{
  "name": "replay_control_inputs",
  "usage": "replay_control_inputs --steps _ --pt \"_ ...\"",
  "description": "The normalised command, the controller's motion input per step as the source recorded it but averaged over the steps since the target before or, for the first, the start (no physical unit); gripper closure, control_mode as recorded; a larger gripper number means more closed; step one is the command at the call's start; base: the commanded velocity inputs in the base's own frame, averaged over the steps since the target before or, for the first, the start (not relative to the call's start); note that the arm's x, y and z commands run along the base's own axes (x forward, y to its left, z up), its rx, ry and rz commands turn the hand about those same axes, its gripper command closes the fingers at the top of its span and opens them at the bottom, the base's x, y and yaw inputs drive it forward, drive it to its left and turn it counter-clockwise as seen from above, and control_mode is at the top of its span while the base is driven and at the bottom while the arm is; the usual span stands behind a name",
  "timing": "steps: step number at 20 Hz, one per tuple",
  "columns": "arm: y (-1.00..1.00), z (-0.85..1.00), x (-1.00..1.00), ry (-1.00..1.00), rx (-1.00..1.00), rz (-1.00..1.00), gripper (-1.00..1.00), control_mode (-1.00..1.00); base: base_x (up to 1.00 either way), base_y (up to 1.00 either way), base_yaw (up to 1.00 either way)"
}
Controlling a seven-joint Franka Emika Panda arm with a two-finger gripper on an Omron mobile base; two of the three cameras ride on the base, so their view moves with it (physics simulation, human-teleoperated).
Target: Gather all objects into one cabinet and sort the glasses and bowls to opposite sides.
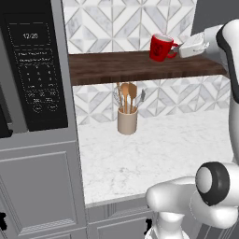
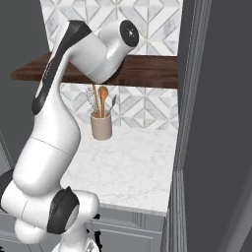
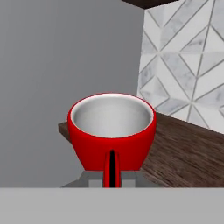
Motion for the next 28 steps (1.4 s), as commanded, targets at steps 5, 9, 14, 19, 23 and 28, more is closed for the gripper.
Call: replay_control_inputs --steps 5,9,14,19,23,28 --pt "0.0 0.0 0.0 0.0 0.0 0.0 1.0 1.0 -0.14 0.0 0.01" --pt "0.0 0.0 0.0 0.0 0.0 0.0 1.0 1.0 -0.87 0.0 0.16" --pt "0.0 0.0 0.0 0.0 0.0 0.0 1.0 1.0 -0.66 0.1 0.31" --pt "0.0 0.0 0.0 0.0 0.0 0.0 1.0 1.0 -0.29 0.16 0.47" --pt "0.0 0.0 0.0 0.0 0.0 0.0 1.0 1.0 -0.12 0.0 0.5" --pt "0.0 0.0 0.0 0.0 0.0 0.0 1.0 1.0 0.0 0.0 0.55"
